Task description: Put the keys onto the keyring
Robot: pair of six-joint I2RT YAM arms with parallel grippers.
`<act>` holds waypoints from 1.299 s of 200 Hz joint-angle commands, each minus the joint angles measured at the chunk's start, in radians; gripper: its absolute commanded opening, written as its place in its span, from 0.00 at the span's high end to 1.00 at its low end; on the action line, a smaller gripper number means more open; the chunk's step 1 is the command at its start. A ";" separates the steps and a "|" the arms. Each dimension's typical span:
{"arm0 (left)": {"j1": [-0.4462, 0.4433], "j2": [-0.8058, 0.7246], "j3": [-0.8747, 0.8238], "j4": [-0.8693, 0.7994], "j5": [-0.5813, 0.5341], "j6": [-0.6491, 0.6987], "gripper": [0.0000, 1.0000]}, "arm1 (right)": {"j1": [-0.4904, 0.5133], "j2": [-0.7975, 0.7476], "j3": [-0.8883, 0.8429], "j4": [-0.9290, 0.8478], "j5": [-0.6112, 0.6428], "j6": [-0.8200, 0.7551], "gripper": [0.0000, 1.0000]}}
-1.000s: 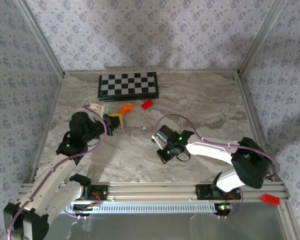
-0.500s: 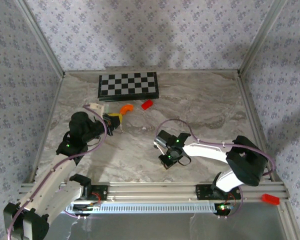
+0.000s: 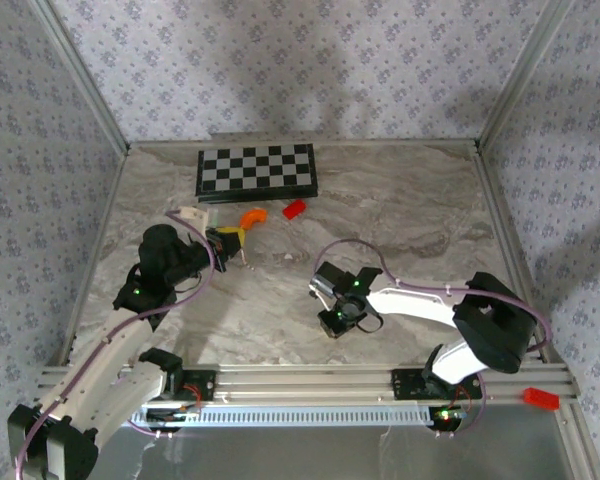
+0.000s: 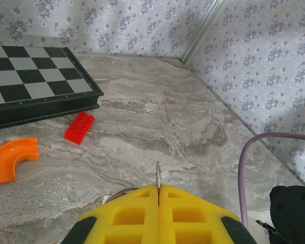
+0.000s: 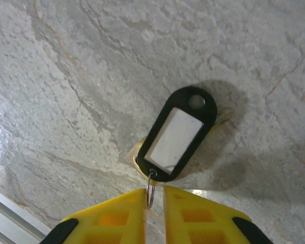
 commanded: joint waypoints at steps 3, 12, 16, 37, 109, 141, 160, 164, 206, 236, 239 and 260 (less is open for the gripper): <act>-0.005 -0.002 0.001 0.053 0.012 0.001 1.00 | 0.007 -0.048 -0.023 0.014 -0.014 0.040 0.72; -0.005 -0.001 0.001 0.053 0.013 0.001 1.00 | 0.007 -0.062 -0.031 0.028 -0.014 0.050 0.70; -0.005 -0.002 0.000 0.054 0.013 0.001 1.00 | 0.007 -0.070 -0.035 0.037 -0.014 0.055 0.69; -0.006 -0.002 -0.001 0.055 0.014 0.001 1.00 | 0.006 -0.120 -0.066 0.085 -0.017 0.085 0.63; -0.005 -0.004 -0.002 0.058 0.021 -0.002 1.00 | -0.021 -0.173 -0.116 0.115 -0.022 0.106 0.64; -0.005 -0.003 -0.003 0.060 0.022 -0.002 1.00 | -0.006 -0.152 -0.116 0.123 -0.038 0.094 0.67; -0.005 -0.001 -0.003 0.061 0.023 -0.003 1.00 | 0.004 -0.128 -0.109 0.127 -0.031 0.087 0.70; -0.005 -0.001 -0.002 0.061 0.023 -0.003 1.00 | 0.005 -0.124 -0.107 0.130 -0.029 0.085 0.71; -0.005 -0.004 -0.002 0.058 0.023 -0.002 1.00 | 0.014 -0.094 -0.078 0.098 0.019 0.072 0.77; -0.006 -0.004 -0.003 0.062 0.022 -0.003 1.00 | 0.018 -0.081 -0.062 0.089 0.034 0.062 0.82; -0.005 -0.005 -0.004 0.062 0.023 -0.002 1.00 | 0.018 -0.078 -0.061 0.087 0.036 0.062 0.83; -0.005 -0.010 -0.004 0.062 0.023 -0.002 1.00 | 0.021 -0.064 -0.048 0.086 0.041 0.054 0.85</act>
